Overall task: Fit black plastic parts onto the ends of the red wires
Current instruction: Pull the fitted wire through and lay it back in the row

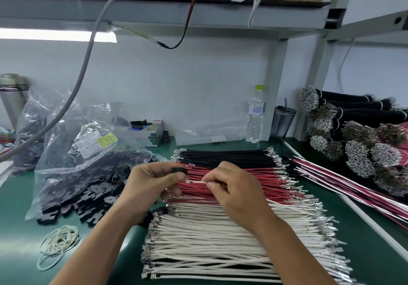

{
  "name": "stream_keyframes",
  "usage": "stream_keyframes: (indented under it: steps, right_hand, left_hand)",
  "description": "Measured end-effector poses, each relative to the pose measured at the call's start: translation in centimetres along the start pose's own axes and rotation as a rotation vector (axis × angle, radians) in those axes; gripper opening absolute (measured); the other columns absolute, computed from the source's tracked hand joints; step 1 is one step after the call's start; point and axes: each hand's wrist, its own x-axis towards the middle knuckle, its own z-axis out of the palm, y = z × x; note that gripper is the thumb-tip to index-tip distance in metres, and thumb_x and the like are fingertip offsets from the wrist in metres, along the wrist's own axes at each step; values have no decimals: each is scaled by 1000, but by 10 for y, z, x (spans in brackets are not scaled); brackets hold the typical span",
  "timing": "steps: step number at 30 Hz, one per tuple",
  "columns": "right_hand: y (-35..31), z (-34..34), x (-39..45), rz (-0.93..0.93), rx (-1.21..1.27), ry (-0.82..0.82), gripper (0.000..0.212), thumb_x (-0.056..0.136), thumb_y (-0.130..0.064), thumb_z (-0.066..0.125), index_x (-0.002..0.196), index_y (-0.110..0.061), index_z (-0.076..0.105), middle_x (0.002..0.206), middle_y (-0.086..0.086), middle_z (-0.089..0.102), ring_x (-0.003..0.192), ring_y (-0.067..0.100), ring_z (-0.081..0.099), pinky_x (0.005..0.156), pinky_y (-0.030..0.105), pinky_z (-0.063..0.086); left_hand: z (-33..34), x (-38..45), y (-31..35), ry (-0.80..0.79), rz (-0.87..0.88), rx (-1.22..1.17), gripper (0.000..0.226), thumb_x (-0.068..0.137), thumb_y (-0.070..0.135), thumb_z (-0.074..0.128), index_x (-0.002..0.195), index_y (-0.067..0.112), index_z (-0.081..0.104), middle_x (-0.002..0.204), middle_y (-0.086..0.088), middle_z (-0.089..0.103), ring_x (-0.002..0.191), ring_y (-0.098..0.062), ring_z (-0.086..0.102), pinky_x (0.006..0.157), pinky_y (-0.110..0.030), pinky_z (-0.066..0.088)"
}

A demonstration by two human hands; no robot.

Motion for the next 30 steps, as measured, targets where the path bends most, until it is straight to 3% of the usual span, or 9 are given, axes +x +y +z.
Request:
stream_keyframes:
  steps: [4, 12, 17, 30]
  right_hand:
    - [4, -1, -1, 28, 49, 124, 11, 91, -23, 68, 91, -30, 77, 82, -17, 56, 77, 6, 59, 62, 12, 41]
    - [3, 1, -2, -8, 77, 233, 7, 86, -27, 70, 83, -29, 76, 81, -15, 57, 70, 9, 58, 58, 18, 45]
    - [4, 2, -1, -44, 117, 261, 5, 88, -26, 70, 86, -27, 74, 84, -16, 57, 73, 12, 61, 60, 29, 51]
    - [2, 3, -1, -62, 75, 249, 6, 89, -29, 68, 85, -29, 73, 85, -16, 56, 73, 8, 60, 59, 26, 50]
  left_hand:
    - [2, 1, -2, -71, 6, -21, 26, 71, 22, 84, 96, 16, 83, 93, -17, 80, 58, -19, 71, 48, -23, 53]
    - [0, 3, -6, -98, 6, -40, 33, 68, 26, 87, 98, 14, 83, 96, -19, 79, 58, -22, 72, 51, -25, 57]
    - [-1, 4, -8, -88, 0, -44, 32, 68, 24, 87, 99, 13, 83, 96, -20, 79, 58, -22, 71, 51, -26, 57]
    - [-2, 5, -8, -101, -4, -82, 33, 69, 20, 87, 100, 9, 82, 97, -24, 78, 57, -23, 70, 51, -27, 58]
